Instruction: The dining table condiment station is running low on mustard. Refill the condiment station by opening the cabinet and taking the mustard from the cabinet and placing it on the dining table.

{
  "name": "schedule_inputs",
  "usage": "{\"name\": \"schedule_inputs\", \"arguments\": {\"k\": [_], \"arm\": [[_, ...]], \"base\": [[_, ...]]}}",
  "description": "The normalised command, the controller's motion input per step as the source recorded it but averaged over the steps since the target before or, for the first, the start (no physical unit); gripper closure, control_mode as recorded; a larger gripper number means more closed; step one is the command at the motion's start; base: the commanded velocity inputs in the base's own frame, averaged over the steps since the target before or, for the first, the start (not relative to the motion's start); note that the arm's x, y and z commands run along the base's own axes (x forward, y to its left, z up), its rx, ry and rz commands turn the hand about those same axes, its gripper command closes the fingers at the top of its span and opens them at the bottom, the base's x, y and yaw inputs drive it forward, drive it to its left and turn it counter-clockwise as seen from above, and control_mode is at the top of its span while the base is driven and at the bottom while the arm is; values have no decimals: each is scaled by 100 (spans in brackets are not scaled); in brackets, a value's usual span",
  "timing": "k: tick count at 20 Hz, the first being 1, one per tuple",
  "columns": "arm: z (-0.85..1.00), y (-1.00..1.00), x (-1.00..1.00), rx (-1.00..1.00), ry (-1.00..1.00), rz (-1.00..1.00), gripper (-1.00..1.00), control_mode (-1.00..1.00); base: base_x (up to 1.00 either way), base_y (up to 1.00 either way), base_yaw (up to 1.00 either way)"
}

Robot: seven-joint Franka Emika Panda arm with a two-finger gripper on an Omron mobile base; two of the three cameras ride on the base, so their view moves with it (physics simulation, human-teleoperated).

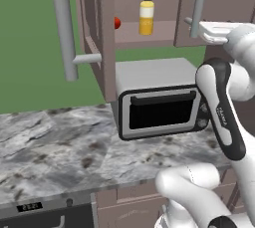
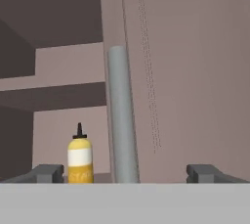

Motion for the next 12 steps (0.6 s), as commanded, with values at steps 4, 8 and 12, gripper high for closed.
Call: {"name": "schedule_inputs", "arguments": {"k": [4, 8, 12], "arm": [[1, 0, 49, 0, 0, 0, -100, -100], [0, 0, 48, 0, 0, 0, -100, -100], [0, 0, 55, 0, 0, 0, -100, -100]], "base": [[0, 0, 0], [0, 0, 0], [0, 0, 0]]}}
